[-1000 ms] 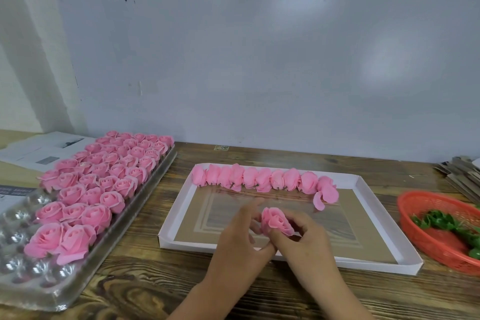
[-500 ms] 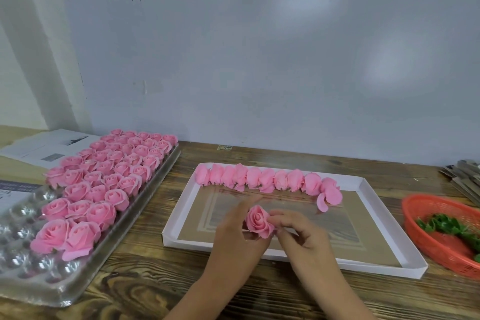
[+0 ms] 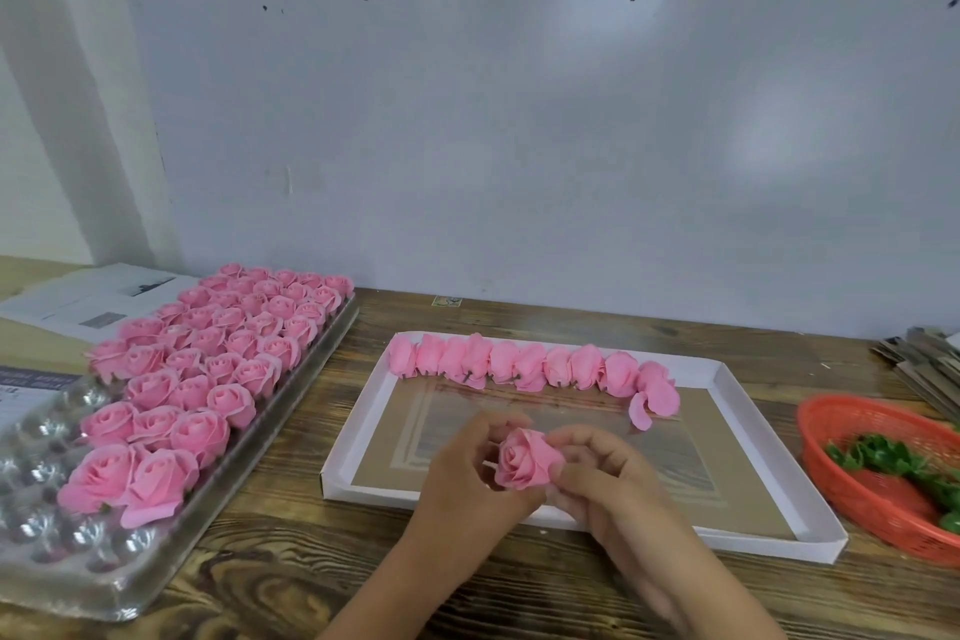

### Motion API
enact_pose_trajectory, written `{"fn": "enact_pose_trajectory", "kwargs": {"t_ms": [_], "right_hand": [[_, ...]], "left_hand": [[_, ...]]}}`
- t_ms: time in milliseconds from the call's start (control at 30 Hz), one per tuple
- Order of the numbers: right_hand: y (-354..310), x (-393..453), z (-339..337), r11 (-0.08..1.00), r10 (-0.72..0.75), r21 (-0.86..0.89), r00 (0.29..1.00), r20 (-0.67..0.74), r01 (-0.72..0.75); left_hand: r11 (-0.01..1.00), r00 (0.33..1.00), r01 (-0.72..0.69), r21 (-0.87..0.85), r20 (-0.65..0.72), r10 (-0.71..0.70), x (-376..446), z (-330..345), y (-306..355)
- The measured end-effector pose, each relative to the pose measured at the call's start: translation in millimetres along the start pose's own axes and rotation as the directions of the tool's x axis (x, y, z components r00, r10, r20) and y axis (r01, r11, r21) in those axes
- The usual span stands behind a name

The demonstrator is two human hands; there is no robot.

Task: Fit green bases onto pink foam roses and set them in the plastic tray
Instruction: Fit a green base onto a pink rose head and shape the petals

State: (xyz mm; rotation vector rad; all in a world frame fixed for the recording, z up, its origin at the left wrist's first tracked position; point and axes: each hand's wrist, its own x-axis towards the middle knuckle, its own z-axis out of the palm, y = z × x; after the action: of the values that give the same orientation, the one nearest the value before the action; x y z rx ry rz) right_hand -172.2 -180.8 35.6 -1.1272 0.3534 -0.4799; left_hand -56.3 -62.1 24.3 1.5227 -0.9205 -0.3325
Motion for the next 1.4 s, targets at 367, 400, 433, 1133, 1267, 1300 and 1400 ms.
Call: {"fn": "enact_pose_trajectory", "kwargs": {"t_ms": [367,400,433,1133,1267,1300,1400], "right_hand": [[1.5,-5.3,19.5,0.862,0.114,0.429,0.928,0.355,-0.27],[2.4,-6.2,21.2,0.874,0.116,0.41,0.931,0.346,-0.261],[3.2,-6.6,22.7,0.884,0.121,0.392,0.934,0.336,-0.255],[9.1,-6.1,27.6,0.796,0.188,0.523,0.946,0.265,-0.305],[10.7,-5.3,26.2,0.846,0.241,0.409,0.929,0.28,-0.343],[10.9,-5.3,26.9,0.87,0.233,0.373,0.935,0.269,-0.324],[12.2,-4.5,30.3,0.941,0.173,0.244,0.953,0.248,-0.234]], "left_hand": [[0.957,0.986,0.093,-0.276,0.156,-0.051,-0.5,11.8,13.4],[0.945,0.989,0.106,-0.309,0.13,-0.069,0.8,11.7,14.5],[0.936,0.989,0.116,-0.331,0.123,-0.079,1.6,11.0,14.3],[0.901,0.968,0.215,-0.378,0.206,-0.144,-0.7,6.1,23.5],[0.888,0.951,0.274,-0.37,0.239,-0.194,-1.4,4.9,26.4],[0.888,0.953,0.276,-0.367,0.222,-0.204,-1.1,5.5,26.8],[0.901,0.961,0.27,-0.339,0.156,-0.229,-0.2,6.6,27.1]]}}
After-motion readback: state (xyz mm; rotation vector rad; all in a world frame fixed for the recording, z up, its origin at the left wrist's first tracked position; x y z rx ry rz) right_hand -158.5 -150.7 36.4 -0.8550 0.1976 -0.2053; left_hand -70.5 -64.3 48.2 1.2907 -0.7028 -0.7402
